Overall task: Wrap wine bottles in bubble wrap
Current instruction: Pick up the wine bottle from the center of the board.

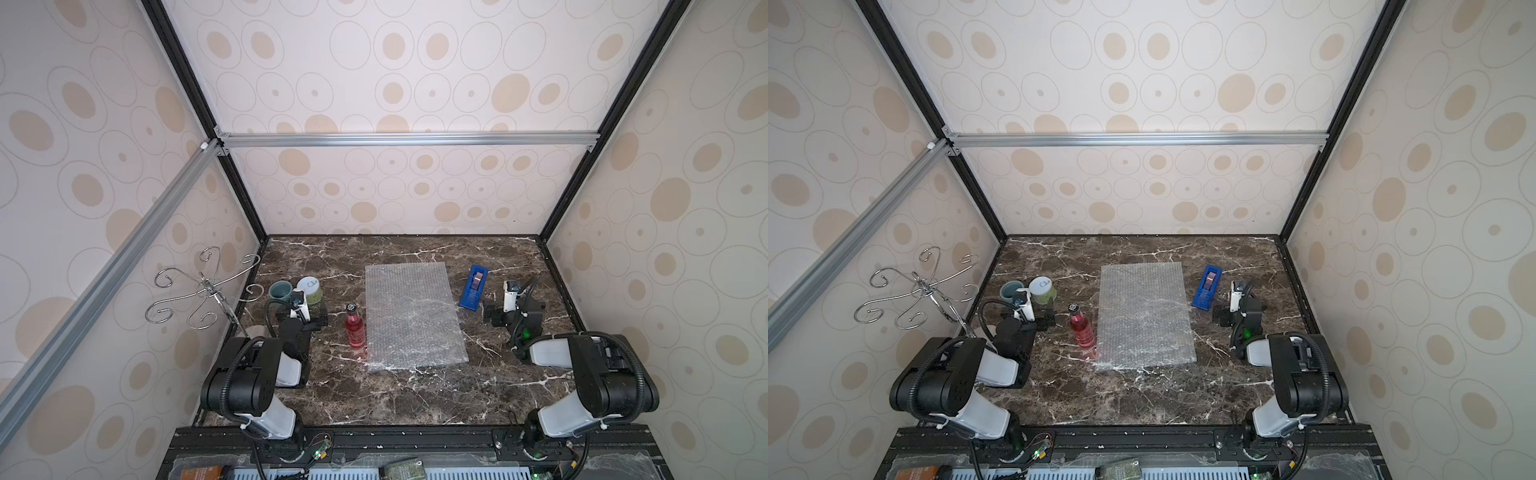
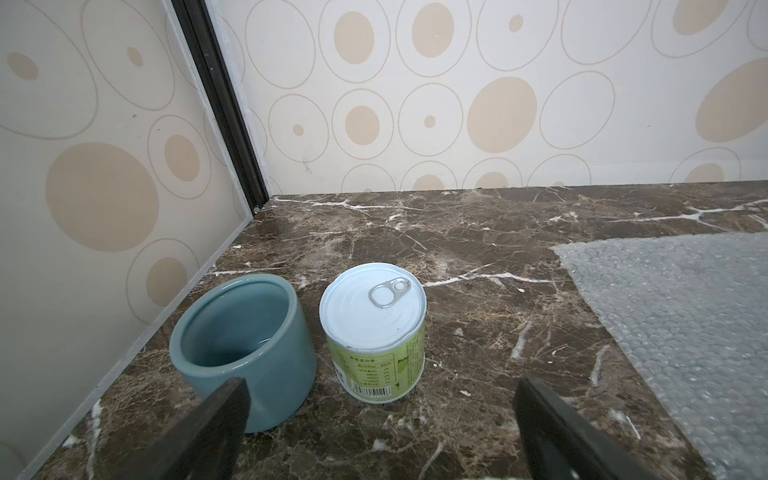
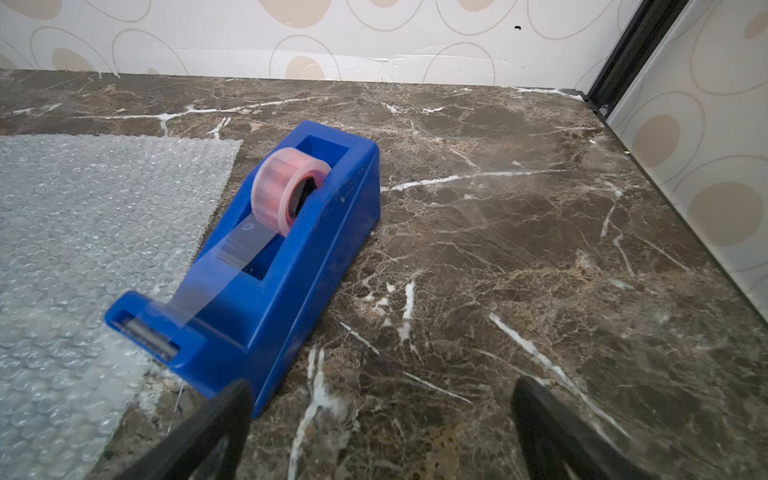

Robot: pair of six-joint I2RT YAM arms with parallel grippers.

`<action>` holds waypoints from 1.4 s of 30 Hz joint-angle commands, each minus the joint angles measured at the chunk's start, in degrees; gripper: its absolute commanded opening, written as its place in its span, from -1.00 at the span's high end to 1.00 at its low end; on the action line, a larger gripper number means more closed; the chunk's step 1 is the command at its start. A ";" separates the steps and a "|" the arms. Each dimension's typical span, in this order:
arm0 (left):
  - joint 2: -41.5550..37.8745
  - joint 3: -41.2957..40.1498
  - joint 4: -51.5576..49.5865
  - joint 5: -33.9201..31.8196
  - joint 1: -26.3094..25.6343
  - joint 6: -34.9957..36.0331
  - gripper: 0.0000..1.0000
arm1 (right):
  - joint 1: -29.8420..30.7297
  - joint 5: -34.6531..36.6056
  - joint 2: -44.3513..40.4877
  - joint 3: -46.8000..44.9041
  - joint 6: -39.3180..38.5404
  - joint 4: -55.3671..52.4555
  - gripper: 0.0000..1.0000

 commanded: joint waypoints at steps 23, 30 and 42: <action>0.47 1.28 1.62 -0.44 0.17 1.35 -1.00 | 0.43 0.44 -0.44 0.84 -0.92 0.06 -0.99; 0.47 1.46 1.45 -0.38 0.16 1.17 -1.00 | 0.43 0.45 -0.43 0.84 -0.91 0.07 -0.99; -12.89 -3.69 0.34 -5.87 -0.14 -0.03 -1.00 | 0.50 1.37 -10.66 5.46 1.27 -17.94 -0.99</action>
